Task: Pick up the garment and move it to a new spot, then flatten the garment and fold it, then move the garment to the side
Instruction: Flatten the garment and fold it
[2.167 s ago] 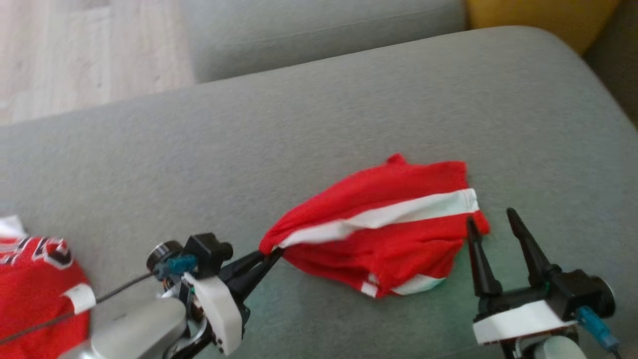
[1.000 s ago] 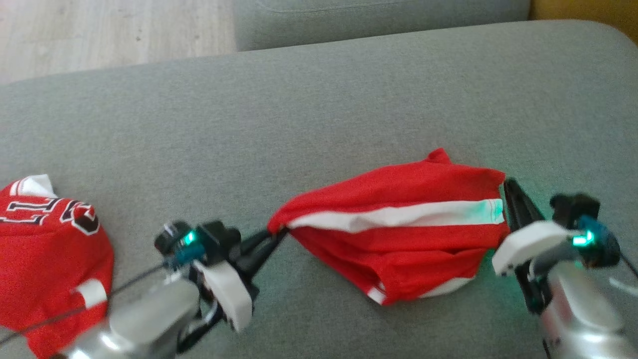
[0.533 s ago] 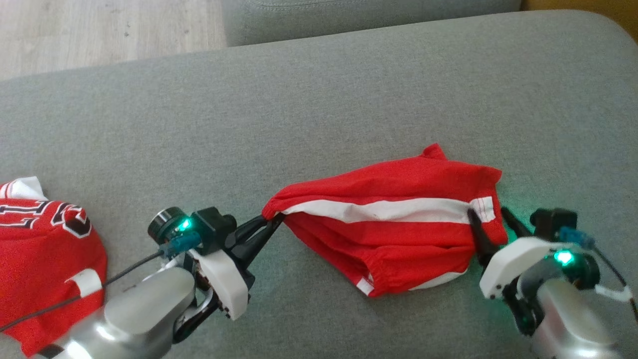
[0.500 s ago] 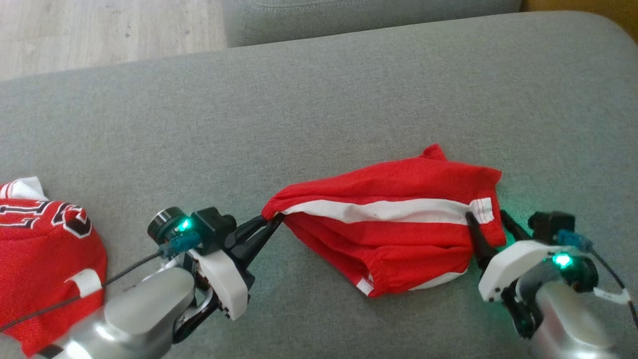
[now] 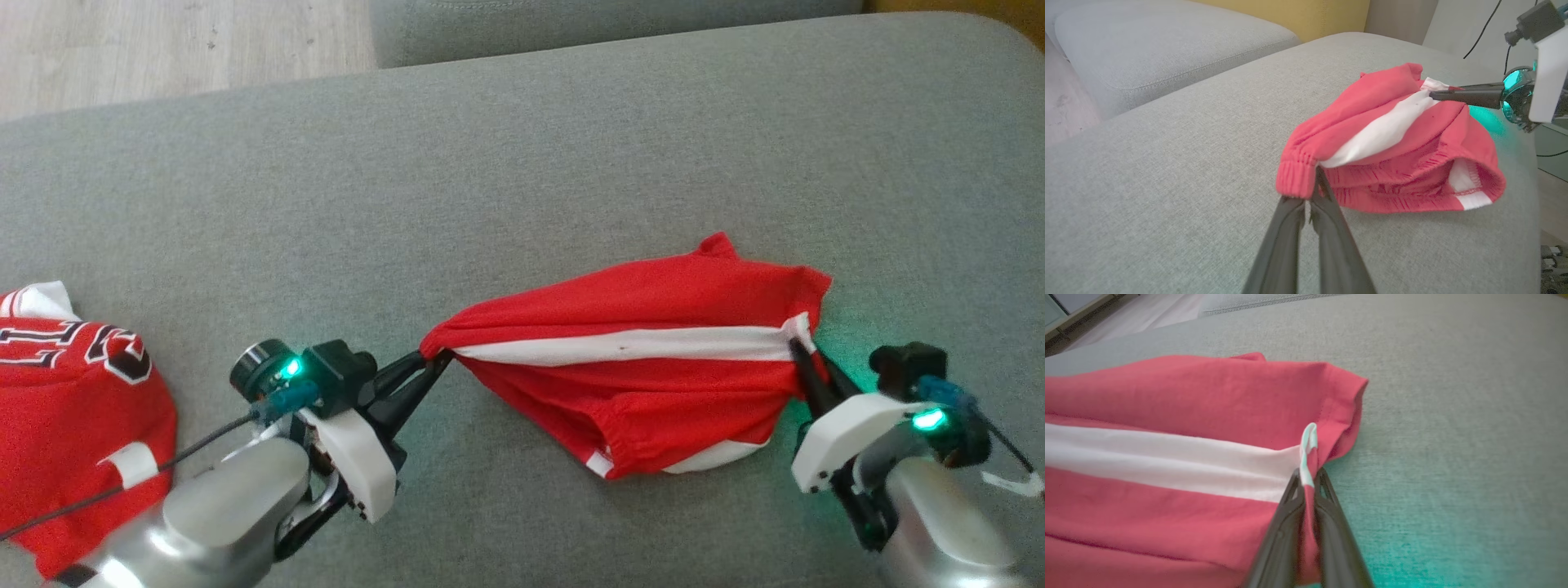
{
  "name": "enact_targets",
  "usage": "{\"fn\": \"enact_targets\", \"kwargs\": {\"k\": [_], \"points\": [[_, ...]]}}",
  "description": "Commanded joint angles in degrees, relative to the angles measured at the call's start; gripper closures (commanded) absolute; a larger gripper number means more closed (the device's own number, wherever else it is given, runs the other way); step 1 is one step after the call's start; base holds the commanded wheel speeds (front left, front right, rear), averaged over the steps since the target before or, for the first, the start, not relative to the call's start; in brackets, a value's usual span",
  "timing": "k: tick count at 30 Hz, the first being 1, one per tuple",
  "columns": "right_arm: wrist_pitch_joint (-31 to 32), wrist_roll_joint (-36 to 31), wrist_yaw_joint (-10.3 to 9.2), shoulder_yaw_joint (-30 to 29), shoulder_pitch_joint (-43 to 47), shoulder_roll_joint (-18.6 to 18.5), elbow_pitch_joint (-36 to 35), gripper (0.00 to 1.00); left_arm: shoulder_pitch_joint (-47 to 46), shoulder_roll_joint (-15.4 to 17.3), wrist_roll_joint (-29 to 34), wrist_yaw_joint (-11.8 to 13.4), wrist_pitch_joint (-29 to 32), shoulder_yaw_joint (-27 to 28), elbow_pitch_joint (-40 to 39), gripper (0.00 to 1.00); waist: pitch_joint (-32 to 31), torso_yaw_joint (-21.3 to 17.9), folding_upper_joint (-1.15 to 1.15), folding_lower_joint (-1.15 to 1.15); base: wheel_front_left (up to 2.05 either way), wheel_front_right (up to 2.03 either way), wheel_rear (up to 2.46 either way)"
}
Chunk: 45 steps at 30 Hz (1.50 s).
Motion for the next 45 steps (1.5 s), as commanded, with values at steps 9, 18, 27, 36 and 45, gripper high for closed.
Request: {"fn": "enact_targets", "kwargs": {"k": [9,18,27,36,45], "points": [[-8.22,-7.58,-0.04,-9.66,-10.19,-3.07,-14.29,1.0,-14.27,2.16,16.65,9.61,-2.27,16.21,-9.1,1.0,1.65,-0.24,0.0,0.0,0.0,0.0,0.0],[-8.31,-13.36,-0.04,-13.99,-6.97,1.63,-23.67,1.0,-6.02,0.9,26.04,6.99,-2.29,28.75,-16.14,1.0,3.3,-1.02,0.0,0.0,0.0,0.0,0.0],[-8.27,-10.01,-0.04,-11.21,3.03,3.37,-13.27,1.0,14.69,-2.55,23.94,1.39,-2.3,27.78,-8.24,1.0,3.75,-0.73,0.0,0.0,0.0,0.0,0.0],[-8.29,-9.97,-0.04,-13.47,8.85,2.52,-16.31,1.0,24.07,-4.09,25.52,0.59,-2.3,30.07,-9.83,1.0,2.0,0.0,0.0,0.0,0.0,0.0,0.0],[-8.3,-13.59,-0.04,-16.9,9.41,0.52,-24.8,1.0,20.4,-2.99,25.54,-0.59,-1.97,28.54,-13.4,1.0,2.45,2.33,0.0,0.0,0.0,0.0,0.0]]}}
